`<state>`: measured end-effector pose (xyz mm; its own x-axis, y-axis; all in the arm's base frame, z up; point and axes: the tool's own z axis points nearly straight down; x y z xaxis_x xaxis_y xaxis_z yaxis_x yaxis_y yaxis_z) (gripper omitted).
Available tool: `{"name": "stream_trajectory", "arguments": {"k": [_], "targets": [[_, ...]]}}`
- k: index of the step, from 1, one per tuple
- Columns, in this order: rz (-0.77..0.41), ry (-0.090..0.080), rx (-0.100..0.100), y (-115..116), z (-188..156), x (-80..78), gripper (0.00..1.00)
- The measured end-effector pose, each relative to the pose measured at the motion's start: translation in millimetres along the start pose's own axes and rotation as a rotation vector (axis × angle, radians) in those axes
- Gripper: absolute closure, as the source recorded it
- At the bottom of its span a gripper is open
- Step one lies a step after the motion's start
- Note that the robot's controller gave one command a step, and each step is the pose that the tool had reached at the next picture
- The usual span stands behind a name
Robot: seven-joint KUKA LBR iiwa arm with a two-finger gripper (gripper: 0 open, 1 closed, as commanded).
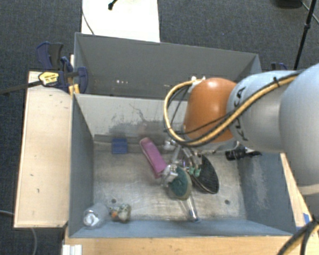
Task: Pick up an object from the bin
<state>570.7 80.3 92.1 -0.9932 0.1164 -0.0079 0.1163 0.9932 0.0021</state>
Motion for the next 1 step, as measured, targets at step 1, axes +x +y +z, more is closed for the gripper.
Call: {"name": "stream_trajectory", "arguments": {"k": [1], "targets": [[0.003,0.004,0.000,0.0,2.8,0.9,1.00]]}}
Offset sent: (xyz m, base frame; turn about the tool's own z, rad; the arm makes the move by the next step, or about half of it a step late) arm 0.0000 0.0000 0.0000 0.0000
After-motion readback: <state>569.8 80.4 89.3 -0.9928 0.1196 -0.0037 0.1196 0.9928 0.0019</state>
